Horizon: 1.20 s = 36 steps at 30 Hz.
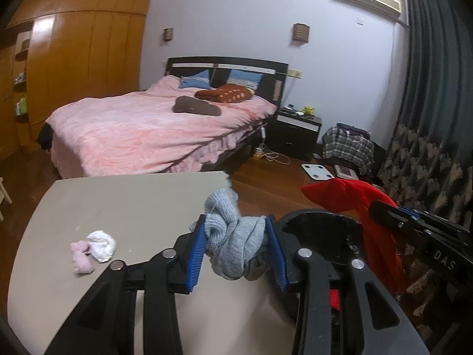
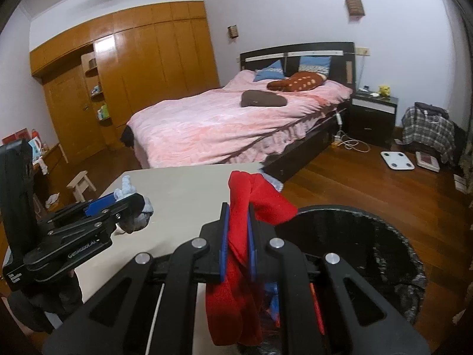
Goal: Collect trash
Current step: 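Carry the grey sock and red strip over the bin with both tools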
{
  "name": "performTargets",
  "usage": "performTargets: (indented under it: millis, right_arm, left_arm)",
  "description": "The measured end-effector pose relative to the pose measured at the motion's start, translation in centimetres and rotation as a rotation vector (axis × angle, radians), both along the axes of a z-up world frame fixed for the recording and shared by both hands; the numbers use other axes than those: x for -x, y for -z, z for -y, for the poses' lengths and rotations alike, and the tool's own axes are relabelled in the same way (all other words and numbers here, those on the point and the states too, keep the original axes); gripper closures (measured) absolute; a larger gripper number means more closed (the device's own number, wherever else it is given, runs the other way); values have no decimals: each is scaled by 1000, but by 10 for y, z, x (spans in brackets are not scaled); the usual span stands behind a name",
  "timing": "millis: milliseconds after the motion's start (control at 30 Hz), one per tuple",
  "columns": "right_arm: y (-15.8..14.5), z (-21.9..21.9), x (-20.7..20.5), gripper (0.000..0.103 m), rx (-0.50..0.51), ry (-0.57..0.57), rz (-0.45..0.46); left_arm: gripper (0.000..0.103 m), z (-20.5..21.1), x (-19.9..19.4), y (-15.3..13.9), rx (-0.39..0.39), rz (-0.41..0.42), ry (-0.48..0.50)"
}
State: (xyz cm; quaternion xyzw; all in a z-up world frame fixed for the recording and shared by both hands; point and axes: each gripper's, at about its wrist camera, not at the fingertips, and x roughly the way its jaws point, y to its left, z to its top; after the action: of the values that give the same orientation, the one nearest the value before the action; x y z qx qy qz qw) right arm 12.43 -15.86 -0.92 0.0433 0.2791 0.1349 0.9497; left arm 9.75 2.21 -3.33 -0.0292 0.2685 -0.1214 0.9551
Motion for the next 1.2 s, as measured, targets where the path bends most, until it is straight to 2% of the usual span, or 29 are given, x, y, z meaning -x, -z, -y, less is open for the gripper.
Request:
performTargets:
  millis: [600, 1200]
  right_arm:
    - [10, 78, 14, 93, 29, 152, -3]
    - [44, 129, 17, 93, 31, 262, -63]
  left_arm:
    - [64, 87, -10, -4, -3, 24, 164]
    - [63, 151, -36, 23, 13, -15, 283]
